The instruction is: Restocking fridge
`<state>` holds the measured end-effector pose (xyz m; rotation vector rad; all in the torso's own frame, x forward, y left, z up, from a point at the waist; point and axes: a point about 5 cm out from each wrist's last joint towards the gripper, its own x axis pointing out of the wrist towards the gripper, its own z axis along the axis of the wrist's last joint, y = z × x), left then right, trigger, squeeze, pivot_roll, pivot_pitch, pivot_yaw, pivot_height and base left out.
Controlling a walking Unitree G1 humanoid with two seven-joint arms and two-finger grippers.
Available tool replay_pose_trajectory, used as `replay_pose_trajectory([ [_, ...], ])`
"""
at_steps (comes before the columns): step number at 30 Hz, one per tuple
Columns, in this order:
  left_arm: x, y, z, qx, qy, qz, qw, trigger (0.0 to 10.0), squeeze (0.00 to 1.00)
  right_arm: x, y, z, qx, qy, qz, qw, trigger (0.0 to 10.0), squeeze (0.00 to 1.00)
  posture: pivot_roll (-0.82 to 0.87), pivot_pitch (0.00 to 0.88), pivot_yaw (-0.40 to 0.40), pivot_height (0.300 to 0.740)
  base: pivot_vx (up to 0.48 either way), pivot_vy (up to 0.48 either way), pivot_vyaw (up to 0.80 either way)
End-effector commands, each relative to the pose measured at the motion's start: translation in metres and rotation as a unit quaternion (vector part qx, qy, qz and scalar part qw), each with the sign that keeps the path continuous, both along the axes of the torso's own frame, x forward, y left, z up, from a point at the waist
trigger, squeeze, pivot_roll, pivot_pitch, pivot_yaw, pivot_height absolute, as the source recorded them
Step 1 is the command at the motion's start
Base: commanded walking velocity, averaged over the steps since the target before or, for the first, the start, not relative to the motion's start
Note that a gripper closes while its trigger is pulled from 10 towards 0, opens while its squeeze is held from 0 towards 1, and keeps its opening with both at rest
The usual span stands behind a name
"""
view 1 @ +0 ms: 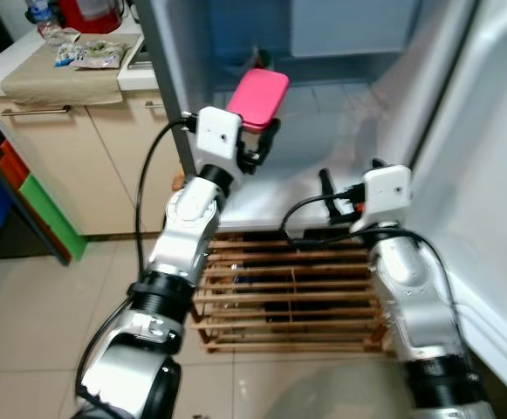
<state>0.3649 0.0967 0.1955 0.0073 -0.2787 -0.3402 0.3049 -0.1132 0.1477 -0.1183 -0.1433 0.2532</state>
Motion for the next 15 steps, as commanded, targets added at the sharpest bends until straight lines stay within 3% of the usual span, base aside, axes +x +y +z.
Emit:
replay_pose_trajectory([
  [1, -0.001, -0.014, 0.011, -0.002, -0.015, -0.022, 1.0, 10.0, 0.0, 0.0, -0.008, 0.002, -0.004, -0.005, -0.01, 1.0, 10.0, 0.0, -0.18, 0.0, 0.076, 0.74, 0.0, 0.0, 0.0],
  [11, 0.014, -0.011, 0.029, -0.002, -0.018, -0.002, 1.0, 10.0, 0.0, -0.002, 0.002, -0.001, 0.005, 0.003, 0.005, 1.0, 10.0, 0.0, -0.16, 0.023, 0.08, 0.74, 0.0, 0.0, 0.0],
  [15, 0.014, -0.019, 0.046, -0.017, -0.032, -0.003, 0.999, 10.0, 0.0, -0.005, 0.005, -0.003, 0.008, 0.006, 0.008, 1.0, 10.0, 0.0, -0.17, 0.045, 0.095, 0.74, 0.0, 0.0, 0.0],
])
